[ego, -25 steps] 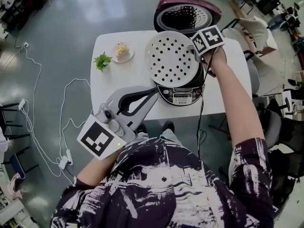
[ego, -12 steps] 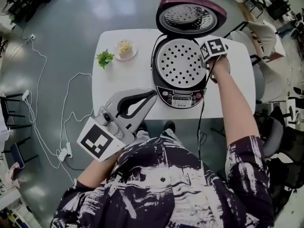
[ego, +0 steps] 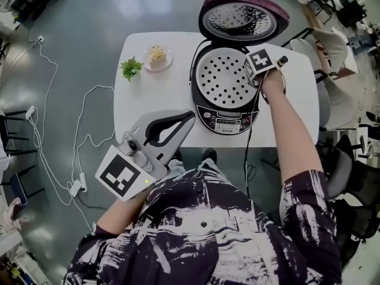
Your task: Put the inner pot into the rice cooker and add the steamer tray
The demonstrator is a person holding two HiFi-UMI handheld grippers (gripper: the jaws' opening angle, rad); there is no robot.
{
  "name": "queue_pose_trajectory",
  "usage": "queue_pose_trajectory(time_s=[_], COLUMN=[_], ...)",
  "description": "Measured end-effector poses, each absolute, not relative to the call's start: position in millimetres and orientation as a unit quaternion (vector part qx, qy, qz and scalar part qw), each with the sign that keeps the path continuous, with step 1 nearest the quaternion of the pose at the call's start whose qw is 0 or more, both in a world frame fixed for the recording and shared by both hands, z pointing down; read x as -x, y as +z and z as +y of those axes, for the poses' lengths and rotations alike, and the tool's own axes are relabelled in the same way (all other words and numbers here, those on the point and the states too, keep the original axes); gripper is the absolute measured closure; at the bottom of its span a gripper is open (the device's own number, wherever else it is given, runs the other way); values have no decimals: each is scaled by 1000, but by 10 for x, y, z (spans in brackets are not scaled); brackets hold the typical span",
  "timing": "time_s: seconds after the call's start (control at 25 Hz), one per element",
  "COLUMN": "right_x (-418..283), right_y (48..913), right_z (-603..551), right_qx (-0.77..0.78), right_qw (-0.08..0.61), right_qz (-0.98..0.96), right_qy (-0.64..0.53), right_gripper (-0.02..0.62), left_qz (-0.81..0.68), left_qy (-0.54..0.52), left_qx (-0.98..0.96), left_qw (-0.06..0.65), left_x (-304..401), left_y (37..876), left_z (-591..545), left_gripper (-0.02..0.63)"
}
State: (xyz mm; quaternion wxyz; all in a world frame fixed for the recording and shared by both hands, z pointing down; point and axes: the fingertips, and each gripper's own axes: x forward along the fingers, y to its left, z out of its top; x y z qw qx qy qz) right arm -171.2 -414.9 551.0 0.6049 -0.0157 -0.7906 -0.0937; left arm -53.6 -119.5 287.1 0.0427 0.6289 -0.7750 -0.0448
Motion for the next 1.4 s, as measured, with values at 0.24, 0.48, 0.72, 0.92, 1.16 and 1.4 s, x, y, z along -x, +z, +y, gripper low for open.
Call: queue_pose_trajectory(time_s=[0.24, 0.48, 0.72, 0.92, 1.16, 1.4], right_x=[1698, 1639, 1575, 1523, 1592, 1386], right_y=[5508, 5517, 5394, 5310, 4932, 3681], right_z=[-4100, -4041, -4122, -4216, -4077, -3490], right_qx=[36, 49, 47, 37, 60, 142], right_qw=[610, 610, 615, 610, 521, 263], right_qz=[-782, -783, -777, -782, -849, -954], right_qy=[-125, -113, -123, -123, -64, -14], right_gripper=[510, 445, 430, 430, 430, 454], left_qz=[-773, -771, -767, -762, -757, -753], left_qy=[-48, -49, -50, -51, -45, -32], left_qx=[-631, -634, -639, -644, -651, -657], left_qw=[40, 37, 34, 31, 32, 37], left_x=[541, 514, 495, 459, 431, 456], left_y=[2858, 2850, 2820, 2779, 2788, 2799], left_z=[-1182, -1171, -1184, -1217, -1286, -1472], left_gripper=[601, 601, 601, 601, 601, 601])
